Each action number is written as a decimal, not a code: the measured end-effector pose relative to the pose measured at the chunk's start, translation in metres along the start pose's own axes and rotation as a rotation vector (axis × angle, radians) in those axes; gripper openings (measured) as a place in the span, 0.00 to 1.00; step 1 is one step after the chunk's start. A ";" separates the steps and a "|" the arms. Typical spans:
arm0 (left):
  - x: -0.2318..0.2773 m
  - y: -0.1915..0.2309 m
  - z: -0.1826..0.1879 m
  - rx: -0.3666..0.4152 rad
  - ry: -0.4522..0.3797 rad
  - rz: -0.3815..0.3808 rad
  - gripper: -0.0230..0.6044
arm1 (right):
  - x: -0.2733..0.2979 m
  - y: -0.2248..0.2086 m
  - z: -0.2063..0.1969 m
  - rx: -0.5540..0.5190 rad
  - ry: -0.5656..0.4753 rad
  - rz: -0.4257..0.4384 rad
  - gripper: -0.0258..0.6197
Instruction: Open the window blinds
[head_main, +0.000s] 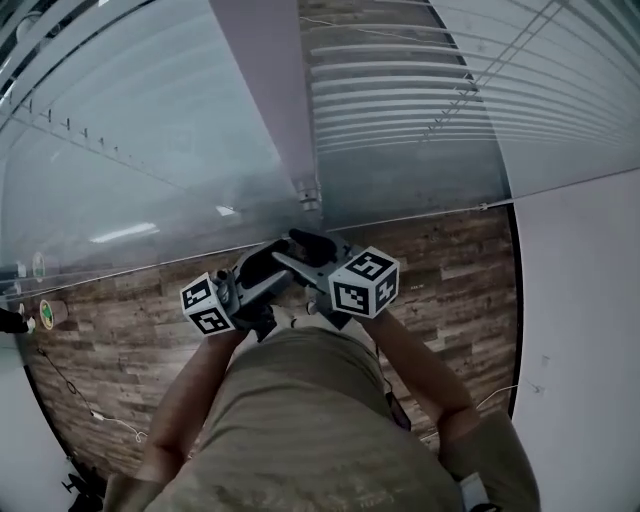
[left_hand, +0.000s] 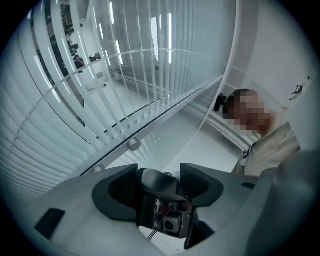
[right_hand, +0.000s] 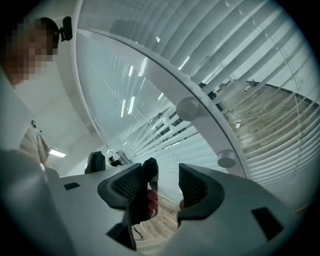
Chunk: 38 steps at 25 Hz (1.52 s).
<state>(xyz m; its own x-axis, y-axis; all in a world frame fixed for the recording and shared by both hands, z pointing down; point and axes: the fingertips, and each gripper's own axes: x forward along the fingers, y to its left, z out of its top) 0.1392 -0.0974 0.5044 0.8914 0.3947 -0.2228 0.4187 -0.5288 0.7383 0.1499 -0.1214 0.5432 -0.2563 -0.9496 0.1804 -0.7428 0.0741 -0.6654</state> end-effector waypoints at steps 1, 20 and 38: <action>0.001 0.007 -0.001 -0.022 -0.021 -0.008 0.45 | 0.007 -0.001 -0.007 -0.005 0.011 0.018 0.38; -0.020 0.031 -0.010 0.137 0.044 0.203 0.44 | 0.015 -0.011 -0.030 -0.381 0.302 -0.036 0.38; -0.092 0.090 -0.019 0.321 0.068 0.616 0.06 | -0.022 -0.069 -0.024 -0.473 0.181 -0.246 0.38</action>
<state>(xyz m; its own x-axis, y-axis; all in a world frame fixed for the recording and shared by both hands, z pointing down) 0.0914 -0.1675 0.6038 0.9745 -0.0075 0.2242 -0.1194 -0.8635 0.4901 0.1918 -0.0981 0.6026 -0.1113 -0.8919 0.4384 -0.9798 0.0248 -0.1983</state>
